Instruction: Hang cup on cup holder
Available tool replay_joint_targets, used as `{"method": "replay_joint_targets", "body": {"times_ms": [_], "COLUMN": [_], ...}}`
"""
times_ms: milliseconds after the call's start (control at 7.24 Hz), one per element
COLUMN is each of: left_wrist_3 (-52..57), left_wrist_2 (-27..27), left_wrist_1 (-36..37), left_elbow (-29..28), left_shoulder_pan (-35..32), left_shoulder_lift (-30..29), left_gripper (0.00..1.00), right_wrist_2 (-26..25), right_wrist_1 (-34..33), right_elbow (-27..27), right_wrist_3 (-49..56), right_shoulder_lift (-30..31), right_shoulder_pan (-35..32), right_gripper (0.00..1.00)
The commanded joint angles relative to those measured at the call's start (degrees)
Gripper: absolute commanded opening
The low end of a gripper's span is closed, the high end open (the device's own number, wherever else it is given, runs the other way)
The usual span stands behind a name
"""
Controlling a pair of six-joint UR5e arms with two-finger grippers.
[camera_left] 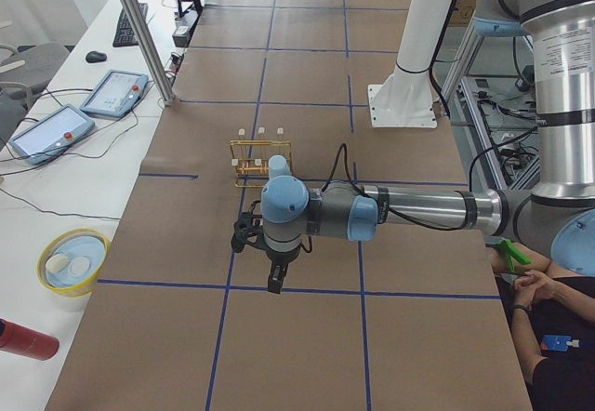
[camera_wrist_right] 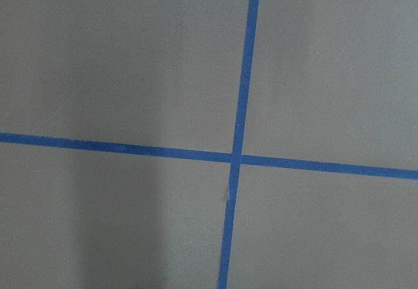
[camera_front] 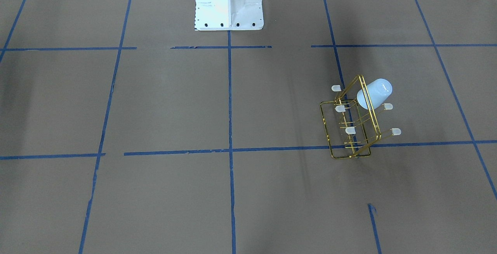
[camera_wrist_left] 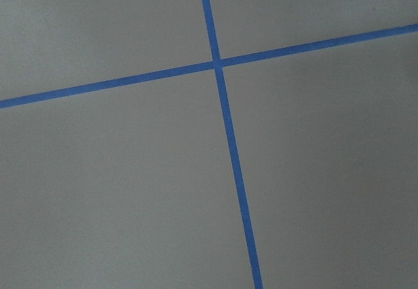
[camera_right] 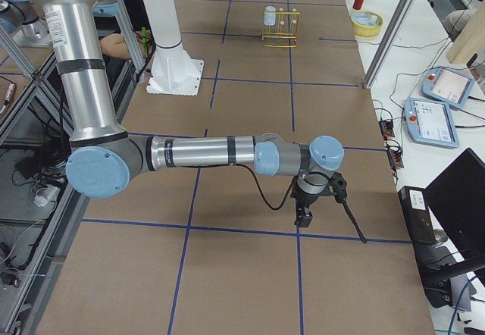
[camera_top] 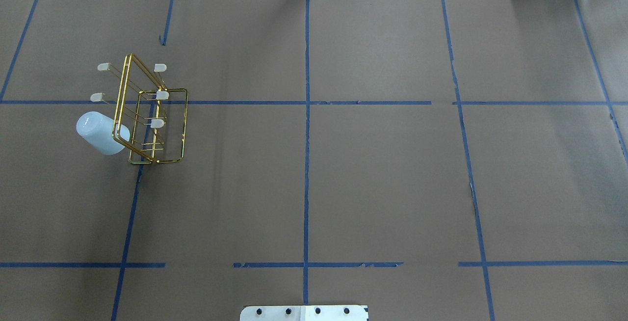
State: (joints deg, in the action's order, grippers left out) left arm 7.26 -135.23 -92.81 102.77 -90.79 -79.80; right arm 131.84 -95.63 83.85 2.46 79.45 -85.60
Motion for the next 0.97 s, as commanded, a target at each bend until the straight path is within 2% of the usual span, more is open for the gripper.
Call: {"method": "replay_joint_targets", "body": {"times_ms": [0,829], "left_wrist_3": [-0.14,-0.14], "left_wrist_2": [-0.03,0.67], "left_wrist_1": [-0.09,-0.53], "left_elbow": [-0.03,-0.91], "left_shoulder_pan": [0.00,0.00], "left_shoulder_lift": [-0.09,-0.09], "left_gripper": [1.00,1.00], "right_wrist_2": [0.00,0.00], "right_wrist_1": [0.00,0.09], "right_elbow": [0.00,0.00], "right_wrist_3": [0.00,0.00], "right_shoulder_lift": [0.00,0.00], "right_shoulder_pan": [-0.01,-0.01], "right_gripper": [1.00,1.00]}}
